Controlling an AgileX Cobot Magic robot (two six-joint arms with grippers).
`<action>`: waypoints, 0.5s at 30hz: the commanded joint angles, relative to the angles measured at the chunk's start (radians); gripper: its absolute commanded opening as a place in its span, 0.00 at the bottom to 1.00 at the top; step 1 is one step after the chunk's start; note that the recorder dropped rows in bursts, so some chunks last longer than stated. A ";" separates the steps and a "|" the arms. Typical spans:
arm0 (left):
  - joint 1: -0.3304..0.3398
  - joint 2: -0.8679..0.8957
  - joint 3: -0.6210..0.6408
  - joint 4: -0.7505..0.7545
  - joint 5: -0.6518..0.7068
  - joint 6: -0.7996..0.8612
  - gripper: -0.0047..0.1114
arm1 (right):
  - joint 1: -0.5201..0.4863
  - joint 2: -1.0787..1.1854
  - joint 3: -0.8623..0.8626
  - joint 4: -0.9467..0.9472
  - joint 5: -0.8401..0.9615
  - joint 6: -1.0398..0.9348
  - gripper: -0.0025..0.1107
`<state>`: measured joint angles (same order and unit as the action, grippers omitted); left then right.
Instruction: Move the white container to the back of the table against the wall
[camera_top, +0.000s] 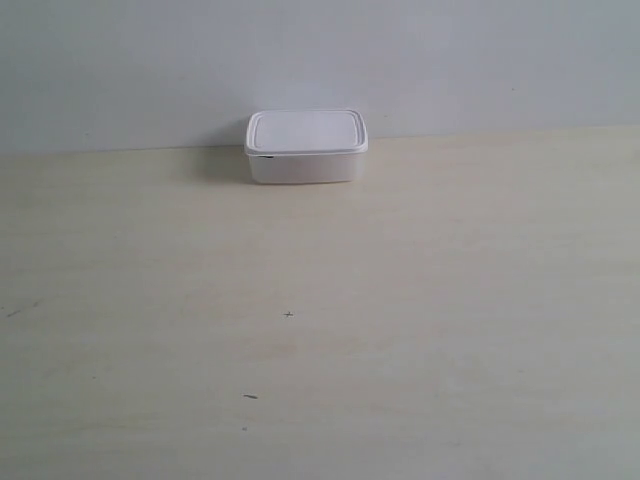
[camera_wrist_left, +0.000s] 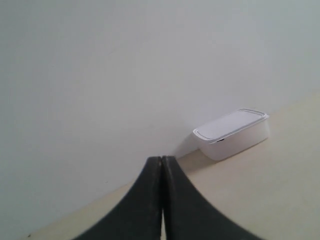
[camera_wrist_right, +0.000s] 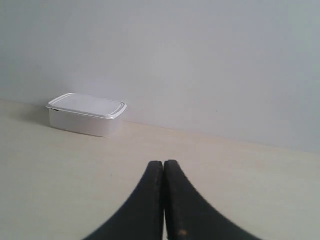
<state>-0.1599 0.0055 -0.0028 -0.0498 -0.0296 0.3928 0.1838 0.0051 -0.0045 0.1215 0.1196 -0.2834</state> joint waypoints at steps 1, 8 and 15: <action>0.003 -0.005 0.003 0.043 0.062 -0.002 0.04 | -0.006 -0.005 0.005 -0.008 0.006 -0.002 0.02; 0.003 -0.005 0.003 0.041 0.173 -0.002 0.04 | -0.006 -0.005 0.005 -0.051 0.026 -0.002 0.02; 0.003 -0.005 0.003 -0.016 0.218 -0.002 0.04 | -0.006 -0.005 0.005 -0.049 0.088 -0.002 0.02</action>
<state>-0.1599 0.0055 0.0000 -0.0196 0.1785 0.3928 0.1838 0.0051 -0.0045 0.0800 0.1973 -0.2834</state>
